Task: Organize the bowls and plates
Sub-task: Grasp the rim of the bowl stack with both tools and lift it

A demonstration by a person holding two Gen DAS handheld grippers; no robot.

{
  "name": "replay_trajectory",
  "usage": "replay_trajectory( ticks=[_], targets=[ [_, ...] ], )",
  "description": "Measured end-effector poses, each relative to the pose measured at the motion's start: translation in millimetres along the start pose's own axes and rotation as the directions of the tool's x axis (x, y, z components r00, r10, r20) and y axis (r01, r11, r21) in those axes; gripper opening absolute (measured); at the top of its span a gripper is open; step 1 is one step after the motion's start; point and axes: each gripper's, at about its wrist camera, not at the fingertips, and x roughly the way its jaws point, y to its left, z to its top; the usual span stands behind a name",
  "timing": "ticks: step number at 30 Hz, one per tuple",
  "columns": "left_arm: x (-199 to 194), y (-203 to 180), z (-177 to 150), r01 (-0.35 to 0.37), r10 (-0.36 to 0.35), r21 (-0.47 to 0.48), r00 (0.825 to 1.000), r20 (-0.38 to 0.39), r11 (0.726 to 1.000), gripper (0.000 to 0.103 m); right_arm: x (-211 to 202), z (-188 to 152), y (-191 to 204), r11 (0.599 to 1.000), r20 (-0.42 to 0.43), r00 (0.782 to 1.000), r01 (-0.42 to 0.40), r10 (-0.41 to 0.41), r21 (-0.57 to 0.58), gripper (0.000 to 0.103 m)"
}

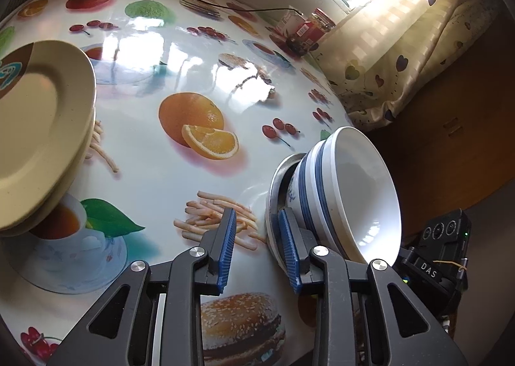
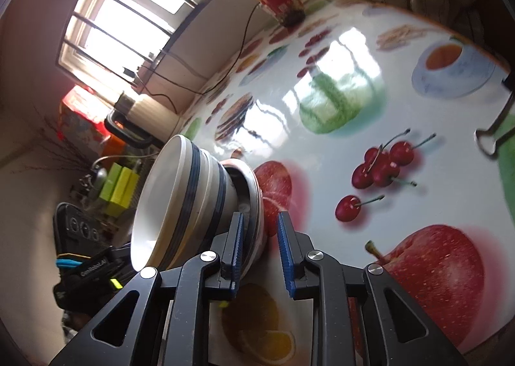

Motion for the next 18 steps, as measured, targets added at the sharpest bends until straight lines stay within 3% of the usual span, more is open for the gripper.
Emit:
replay_trajectory(
  ticks=[4,9,18],
  targets=[
    [0.6,1.3,0.8,0.009,-0.009,-0.005,1.0,-0.001,1.0,0.026,-0.4,-0.3,0.9,1.0,0.004,1.0,-0.004,0.004,-0.01,0.019],
    [0.4,-0.4,1.3,0.028,-0.028,-0.008,1.0,-0.001,1.0,0.018,-0.5,-0.3,0.6,1.0,0.009,1.0,-0.027,0.027,-0.009,0.014],
    [1.3,2.7,-0.2,0.069,-0.069,-0.034,0.998,0.004,0.997,0.011,-0.9,-1.0,0.6,0.999,0.012,0.999,-0.036,0.036,-0.005,0.014]
  ],
)
